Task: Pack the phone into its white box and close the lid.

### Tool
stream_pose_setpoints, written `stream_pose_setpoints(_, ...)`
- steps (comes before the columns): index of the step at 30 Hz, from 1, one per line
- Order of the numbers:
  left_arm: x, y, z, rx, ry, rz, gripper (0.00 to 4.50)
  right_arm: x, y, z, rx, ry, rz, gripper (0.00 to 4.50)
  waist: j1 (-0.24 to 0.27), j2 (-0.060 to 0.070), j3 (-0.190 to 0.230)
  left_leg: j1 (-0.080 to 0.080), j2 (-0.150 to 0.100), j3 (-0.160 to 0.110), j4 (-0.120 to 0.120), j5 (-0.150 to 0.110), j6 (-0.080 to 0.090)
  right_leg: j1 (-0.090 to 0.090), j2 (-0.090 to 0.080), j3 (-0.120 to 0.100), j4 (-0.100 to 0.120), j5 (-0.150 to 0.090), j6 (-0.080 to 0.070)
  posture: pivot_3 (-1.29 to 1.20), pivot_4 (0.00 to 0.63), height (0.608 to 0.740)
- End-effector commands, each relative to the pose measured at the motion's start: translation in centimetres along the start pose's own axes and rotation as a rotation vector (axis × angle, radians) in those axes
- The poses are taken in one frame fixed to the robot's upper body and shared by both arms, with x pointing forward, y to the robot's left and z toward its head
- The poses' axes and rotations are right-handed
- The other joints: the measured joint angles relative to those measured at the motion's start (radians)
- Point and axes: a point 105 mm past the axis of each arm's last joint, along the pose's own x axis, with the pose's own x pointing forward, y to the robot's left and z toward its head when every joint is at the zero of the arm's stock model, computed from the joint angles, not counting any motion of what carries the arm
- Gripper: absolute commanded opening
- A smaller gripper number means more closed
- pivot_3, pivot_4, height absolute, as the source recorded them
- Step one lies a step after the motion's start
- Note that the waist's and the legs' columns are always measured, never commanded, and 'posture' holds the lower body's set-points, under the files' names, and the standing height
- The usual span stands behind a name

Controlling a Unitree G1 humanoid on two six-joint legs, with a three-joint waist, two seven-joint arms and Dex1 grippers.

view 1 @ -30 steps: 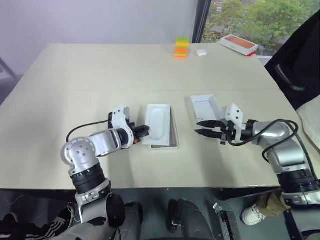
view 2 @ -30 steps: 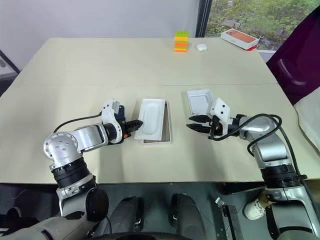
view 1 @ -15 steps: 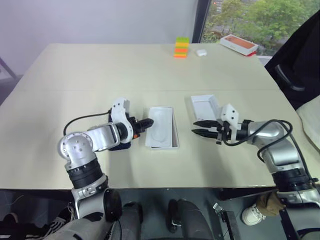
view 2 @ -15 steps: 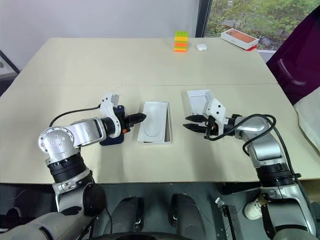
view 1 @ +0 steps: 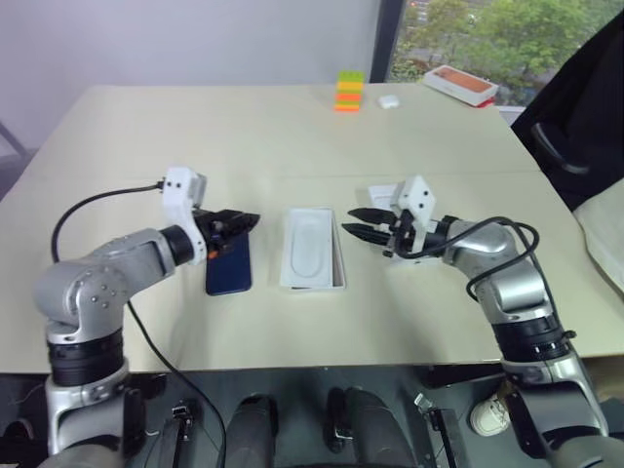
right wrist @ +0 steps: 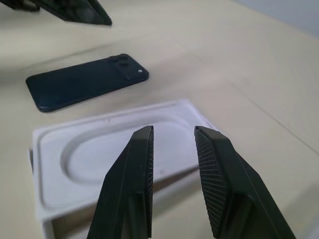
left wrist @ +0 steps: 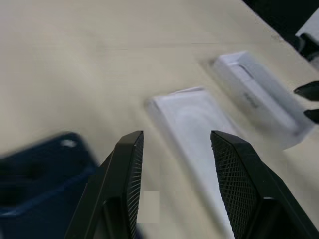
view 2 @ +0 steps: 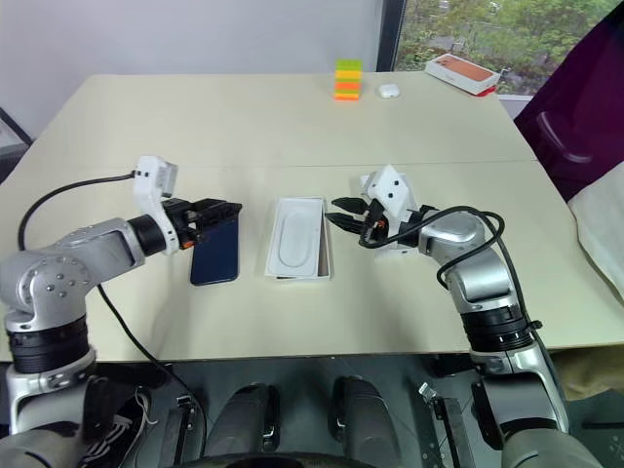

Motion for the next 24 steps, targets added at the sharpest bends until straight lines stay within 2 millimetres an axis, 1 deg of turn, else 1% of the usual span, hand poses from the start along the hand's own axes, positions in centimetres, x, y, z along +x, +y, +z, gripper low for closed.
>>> stream_pose_setpoints(1,-1.6,-0.2,1.6,0.139,-0.171,-0.088,2.23,1.5,1.9,1.1,-0.052,0.008,0.042,1.37,0.004,0.0,0.0,0.0,0.0,0.0,0.0,0.0,0.0,0.0,0.0,0.0,0.0,0.0,0.0,0.0,0.15,0.74)
stream_pose_setpoints(2,-2.1,-0.2,1.8,0.165,-0.212,-0.102,2.23,1.9,2.4,1.3,-0.052,0.009,0.058,1.37,0.005,0.0,0.0,0.0,0.0,0.001,0.0,0.0,0.0,0.0,-0.001,0.0,-0.001,0.0,0.0,0.0,0.15,0.74)
stream_pose_setpoints(3,-2.5,-0.2,1.7,0.176,-0.229,-0.127,2.29,2.3,2.9,1.5,-0.067,0.011,0.071,1.11,0.006,0.0,0.0,-0.001,0.0,0.001,0.0,0.0,0.0,0.0,-0.001,0.0,-0.001,0.0,0.0,0.0,0.15,0.74)
stream_pose_setpoints(5,-3.1,0.0,1.8,0.186,-0.242,-0.144,2.31,3.1,3.2,2.1,-0.064,0.006,0.077,0.49,0.006,0.0,0.0,-0.002,0.0,0.001,0.0,0.0,0.0,-0.001,-0.001,0.0,-0.001,0.0,0.0,0.0,0.15,0.74)
stream_pose_setpoints(6,-3.3,0.1,1.8,0.195,-0.249,-0.158,2.31,3.4,3.2,1.9,-0.069,0.031,0.072,0.02,0.005,0.0,0.0,-0.002,0.0,0.001,0.0,0.0,0.001,-0.001,-0.001,0.0,-0.001,0.0,0.0,0.0,0.15,0.74)
stream_pose_setpoints(8,-3.5,0.2,1.8,0.208,-0.257,-0.174,2.31,3.7,3.3,1.3,-0.087,0.068,0.069,0.02,0.005,0.0,0.0,-0.002,0.0,0.001,0.0,0.0,0.001,-0.001,-0.001,0.0,-0.001,0.0,0.0,0.0,0.15,0.74)
stream_pose_setpoints(9,-3.7,0.4,1.5,0.219,-0.243,-0.18,2.31,4.1,4.1,0.6,-0.116,0.105,0.093,0.02,0.005,0.0,0.0,-0.001,0.0,0.0,0.0,0.0,0.001,-0.001,-0.001,0.0,-0.001,0.0,0.0,0.0,0.15,0.74)
stream_pose_setpoints(12,-3.9,0.9,0.9,0.259,-0.211,-0.166,2.31,4.5,5.8,-0.5,-0.15,0.143,0.155,0.02,0.003,0.0,0.0,-0.001,0.0,0.0,0.0,-0.001,0.001,-0.001,0.0,0.0,-0.001,0.0,0.0,0.0,0.15,0.74)
stream_pose_setpoints(14,-4.0,0.9,0.5,0.266,-0.197,-0.178,2.31,4.3,6.1,-1.3,-0.174,0.179,0.175,0.02,0.003,0.0,0.0,-0.001,0.0,0.0,0.0,-0.001,0.002,-0.001,0.0,-0.001,-0.001,0.0,0.0,0.0,0.15,0.74)
stream_pose_setpoints(17,-4.1,0.8,0.5,0.271,-0.206,-0.173,2.31,3.8,6.0,-3.1,-0.257,0.264,0.195,0.02,0.004,0.0,0.0,-0.002,0.0,0.001,0.0,-0.001,0.002,-0.001,0.0,-0.001,-0.001,-0.001,0.001,0.0,0.15,0.74)
stream_pose_setpoints(19,-4.0,0.8,0.5,0.275,-0.206,-0.167,2.31,3.6,6.0,-3.5,-0.292,0.282,0.205,0.02,0.005,0.0,0.0,-0.001,0.0,0.001,0.0,-0.001,0.002,-0.001,0.0,-0.001,-0.001,-0.002,0.003,0.0,0.15,0.74)
stream_pose_setpoints(24,-3.8,0.4,0.5,0.266,-0.215,-0.184,2.31,3.1,5.7,-3.2,-0.351,0.291,0.232,0.02,0.004,0.0,0.0,-0.001,0.0,0.001,0.0,-0.001,0.002,-0.001,0.0,-0.001,-0.001,-0.002,0.003,0.0,0.15,0.74)
